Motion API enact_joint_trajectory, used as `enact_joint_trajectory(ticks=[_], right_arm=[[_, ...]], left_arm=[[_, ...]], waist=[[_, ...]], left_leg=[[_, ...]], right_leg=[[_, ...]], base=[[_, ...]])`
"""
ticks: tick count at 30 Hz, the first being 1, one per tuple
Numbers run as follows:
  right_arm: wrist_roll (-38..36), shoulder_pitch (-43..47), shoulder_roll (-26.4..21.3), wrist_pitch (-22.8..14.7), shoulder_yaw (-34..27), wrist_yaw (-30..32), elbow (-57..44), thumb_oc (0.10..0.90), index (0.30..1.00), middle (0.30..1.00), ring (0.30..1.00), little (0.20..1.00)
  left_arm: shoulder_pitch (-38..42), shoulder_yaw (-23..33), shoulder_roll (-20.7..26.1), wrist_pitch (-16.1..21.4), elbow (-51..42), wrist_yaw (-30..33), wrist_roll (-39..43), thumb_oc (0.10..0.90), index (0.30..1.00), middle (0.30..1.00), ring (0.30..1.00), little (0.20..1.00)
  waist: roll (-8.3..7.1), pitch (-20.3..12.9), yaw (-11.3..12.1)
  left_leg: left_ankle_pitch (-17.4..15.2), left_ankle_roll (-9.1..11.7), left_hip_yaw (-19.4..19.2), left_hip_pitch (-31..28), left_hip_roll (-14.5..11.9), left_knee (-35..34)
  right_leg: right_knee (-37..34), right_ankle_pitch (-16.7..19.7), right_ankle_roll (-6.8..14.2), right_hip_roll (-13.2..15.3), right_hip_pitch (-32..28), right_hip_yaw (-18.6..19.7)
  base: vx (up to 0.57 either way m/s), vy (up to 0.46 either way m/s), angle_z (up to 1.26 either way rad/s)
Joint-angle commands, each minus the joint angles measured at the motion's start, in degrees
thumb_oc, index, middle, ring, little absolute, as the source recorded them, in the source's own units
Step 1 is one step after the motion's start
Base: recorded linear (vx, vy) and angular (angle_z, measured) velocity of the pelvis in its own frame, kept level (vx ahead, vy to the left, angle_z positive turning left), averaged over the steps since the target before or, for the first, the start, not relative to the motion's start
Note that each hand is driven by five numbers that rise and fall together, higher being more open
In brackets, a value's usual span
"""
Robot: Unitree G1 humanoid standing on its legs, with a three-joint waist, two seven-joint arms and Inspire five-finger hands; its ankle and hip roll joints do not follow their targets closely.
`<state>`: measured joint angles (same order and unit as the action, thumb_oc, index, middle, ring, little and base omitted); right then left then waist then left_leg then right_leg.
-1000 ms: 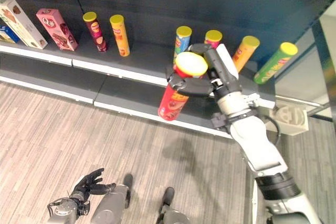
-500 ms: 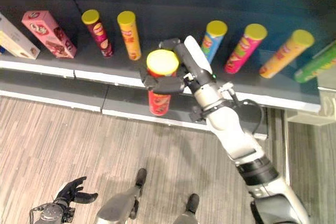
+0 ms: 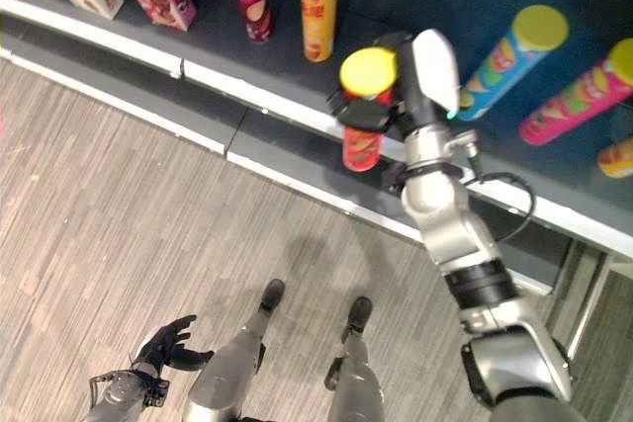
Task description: Put the goods on the table back onto the shelves and tidy them up.
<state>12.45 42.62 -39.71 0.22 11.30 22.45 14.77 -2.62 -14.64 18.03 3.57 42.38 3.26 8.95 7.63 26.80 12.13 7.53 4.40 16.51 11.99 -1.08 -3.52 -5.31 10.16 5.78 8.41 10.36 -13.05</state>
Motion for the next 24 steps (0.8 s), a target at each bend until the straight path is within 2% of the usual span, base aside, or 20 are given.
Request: enact_joint_trajectory(ticks=[1, 6, 10, 17, 24], right_arm=[[2.5, 8.83, -2.44, -3.3, -2.04, 8.94, -5.62, 0.4, 0.3, 0.3, 0.3, 0.3], [5.74, 12.7, -4.09, -1.48, -2.87, 14.28, -0.85, 0.4, 0.3, 0.3, 0.3, 0.3], [5.11, 16.36, -6.1, -0.26, -3.86, 19.12, 3.45, 0.4, 0.3, 0.3, 0.3, 0.3], [4.6, 18.64, -8.68, 0.89, -3.34, 22.59, 8.57, 0.4, 0.3, 0.3, 0.3, 0.3], [-0.33, 20.91, -11.57, 0.16, -3.06, 24.99, 13.34, 0.4, 0.3, 0.3, 0.3, 0.3]], left_arm=[[-2.1, -1.16, 4.93, 1.54, -0.31, 3.14, 0.92, 0.8, 0.9, 0.9, 0.9, 0.9], [-1.64, -2.42, 4.63, 1.75, 1.04, 3.87, 0.07, 0.8, 0.9, 0.9, 0.9, 0.9], [-0.55, -3.65, 4.37, 2.26, 1.67, 5.08, -0.16, 0.8, 0.9, 0.9, 0.9, 0.9], [0.31, -5.3, 3.92, 2.69, 1.22, 5.78, -0.43, 0.8, 0.9, 0.9, 0.9, 0.9], [0.73, -6.45, 4.01, 3.21, -0.2, 6.31, 0.62, 0.8, 0.9, 0.9, 0.9, 0.9]], waist=[[-0.94, -6.06, 1.07], [0.48, -5.69, 2.16], [1.72, -5.35, 2.76], [2.73, -5.47, 3.56], [4.07, -4.92, 4.41]], left_leg=[[-3.15, -0.14, -2.23, 1.4, 0.44, 0.68], [-2.51, -0.02, -1.28, 1.81, 0.72, -0.29], [-2.03, 0.19, -0.69, 2.54, 1.13, -0.8], [-1.85, 0.34, -0.18, 3.7, 1.71, -1.06], [-1.94, 0.65, 0.27, 4.87, 2.09, -1.11]], right_leg=[[5.3, -5.26, 5.5, 7.21, -0.92, -1.01], [5.56, -5.82, 5.66, 7.62, -0.9, -2.13], [5.4, -6.01, 5.86, 8.07, -0.65, -2.74], [4.84, -5.98, 6.12, 8.5, -0.47, -3.45], [4.87, -6.49, 6.44, 8.89, 0.07, -3.99]], base=[[0.0, -0.053, 0.31], [0.01, -0.023, 0.13], [0.0, 0.002, 0.15], [0.0, -0.005, 0.1], [0.0, -0.006, 0.03]])
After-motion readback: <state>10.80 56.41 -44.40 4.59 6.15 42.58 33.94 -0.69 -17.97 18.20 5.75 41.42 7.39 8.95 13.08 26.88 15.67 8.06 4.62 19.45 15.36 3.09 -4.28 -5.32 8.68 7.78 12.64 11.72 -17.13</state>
